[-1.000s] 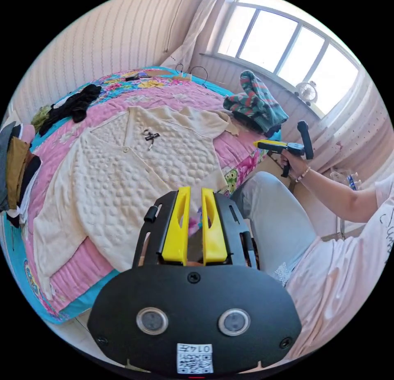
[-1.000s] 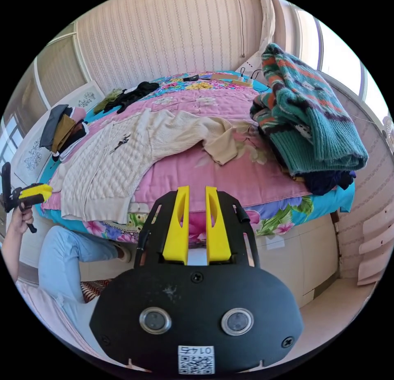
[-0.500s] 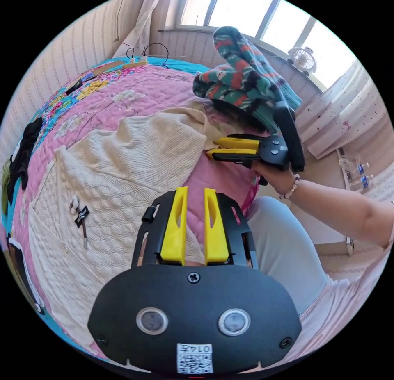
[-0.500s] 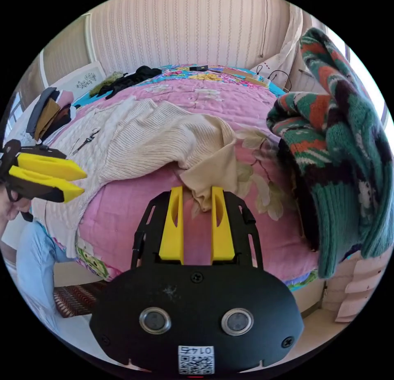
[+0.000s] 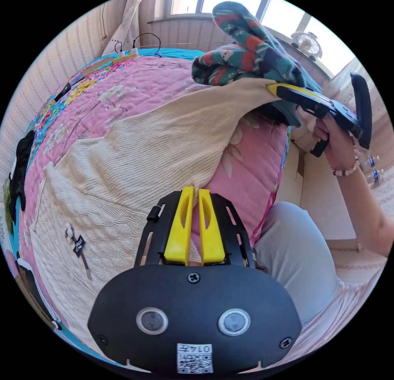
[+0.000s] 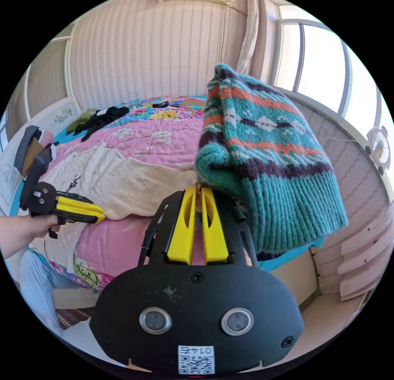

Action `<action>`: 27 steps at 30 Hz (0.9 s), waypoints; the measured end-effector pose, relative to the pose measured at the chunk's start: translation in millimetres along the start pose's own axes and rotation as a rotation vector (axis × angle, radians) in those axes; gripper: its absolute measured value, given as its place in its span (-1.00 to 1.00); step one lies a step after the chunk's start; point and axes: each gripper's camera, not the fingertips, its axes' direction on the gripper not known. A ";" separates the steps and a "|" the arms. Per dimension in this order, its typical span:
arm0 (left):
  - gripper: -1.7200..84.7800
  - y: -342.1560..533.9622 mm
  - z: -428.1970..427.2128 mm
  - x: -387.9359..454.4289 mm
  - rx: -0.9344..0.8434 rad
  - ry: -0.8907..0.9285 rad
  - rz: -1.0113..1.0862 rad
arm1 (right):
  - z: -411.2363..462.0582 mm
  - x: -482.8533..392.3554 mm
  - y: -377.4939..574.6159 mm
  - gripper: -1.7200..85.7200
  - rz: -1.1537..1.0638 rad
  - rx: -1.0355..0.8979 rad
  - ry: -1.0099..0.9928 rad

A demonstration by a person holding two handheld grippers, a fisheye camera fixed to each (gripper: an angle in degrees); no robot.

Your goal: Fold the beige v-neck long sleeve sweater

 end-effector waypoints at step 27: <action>-0.81 374.4 -159.9 -117.1 0.076 -0.177 -0.635 | -14.9 -169.2 48.3 -0.79 -0.179 -0.217 -0.302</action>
